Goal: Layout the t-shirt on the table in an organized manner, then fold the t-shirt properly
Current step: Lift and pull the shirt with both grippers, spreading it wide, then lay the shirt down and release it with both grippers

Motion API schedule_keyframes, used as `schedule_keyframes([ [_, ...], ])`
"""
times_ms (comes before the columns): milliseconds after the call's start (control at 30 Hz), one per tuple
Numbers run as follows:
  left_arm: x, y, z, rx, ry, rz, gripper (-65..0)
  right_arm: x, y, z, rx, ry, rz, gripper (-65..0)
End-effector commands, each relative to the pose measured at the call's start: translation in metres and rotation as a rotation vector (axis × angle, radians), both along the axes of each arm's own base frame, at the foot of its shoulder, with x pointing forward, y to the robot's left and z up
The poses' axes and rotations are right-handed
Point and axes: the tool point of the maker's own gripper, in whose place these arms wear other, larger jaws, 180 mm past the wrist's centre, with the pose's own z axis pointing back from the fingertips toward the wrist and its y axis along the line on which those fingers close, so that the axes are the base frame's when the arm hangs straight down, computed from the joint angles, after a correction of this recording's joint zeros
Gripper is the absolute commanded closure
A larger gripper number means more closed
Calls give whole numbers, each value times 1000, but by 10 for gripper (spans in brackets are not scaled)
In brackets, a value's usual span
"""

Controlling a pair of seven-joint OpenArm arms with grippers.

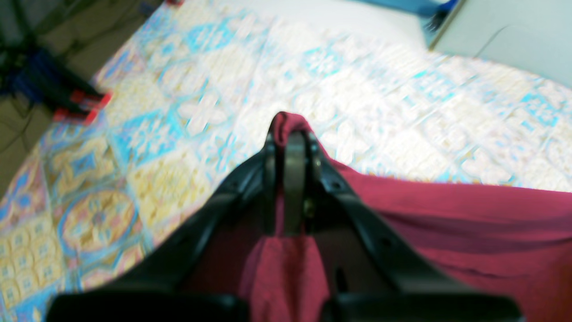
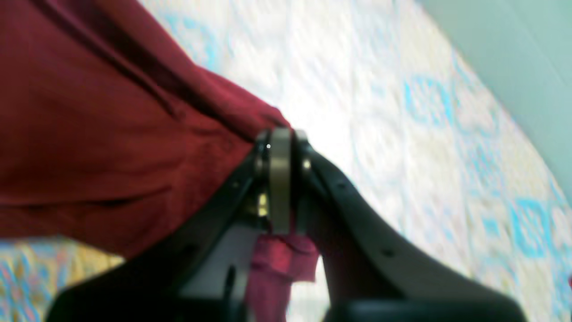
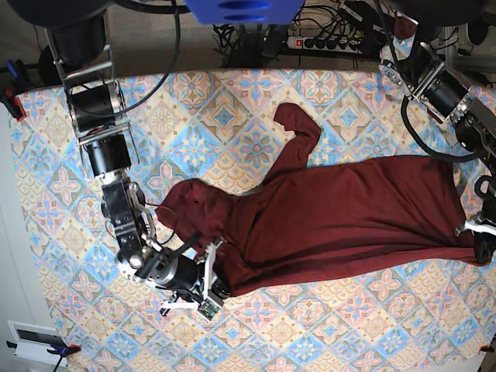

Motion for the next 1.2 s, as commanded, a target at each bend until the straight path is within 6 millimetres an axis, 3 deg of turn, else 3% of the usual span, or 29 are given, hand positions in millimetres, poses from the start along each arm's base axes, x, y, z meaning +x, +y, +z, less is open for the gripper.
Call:
schedule_keyframes([
  [0, 9, 5, 31, 31, -85, 4, 0, 16, -1, 29, 43, -70, -11, 0],
  [167, 26, 18, 46, -21, -147, 66, 0, 45, 23, 54, 203, -128, 0, 0],
  [267, 38, 29, 39, -71, -148, 113, -11, 64, 8, 41, 179, -138, -95, -23],
  [433, 51, 42, 7, -164, -59, 206, -146, 84, -27, 32, 61, -222, -267, -195],
  [533, 55, 35, 2, -127, -18, 181, -200, 82, -28, 28, 41, -206, -270, -306],
  [633, 48, 26, -7, -89, 10, 151, -205, 80, -18, 52, 31, -246, -253, -339],
  [767, 17, 4, -16, -20, 46, 71, -193, 31, 4, 14, 4, -167, -166, -284],
  [833, 0, -8, -33, -16, 88, 31, -191, 11, 11, 3, -15, -145, -117, -250],
  [1033, -46, -26, -74, -7, 195, -21, -191, -43, 6, -51, -60, -45, -86, -167],
  [1167, -66, -30, -98, -24, 255, -30, -191, -54, 5, -65, -66, -13, -83, -168],
])
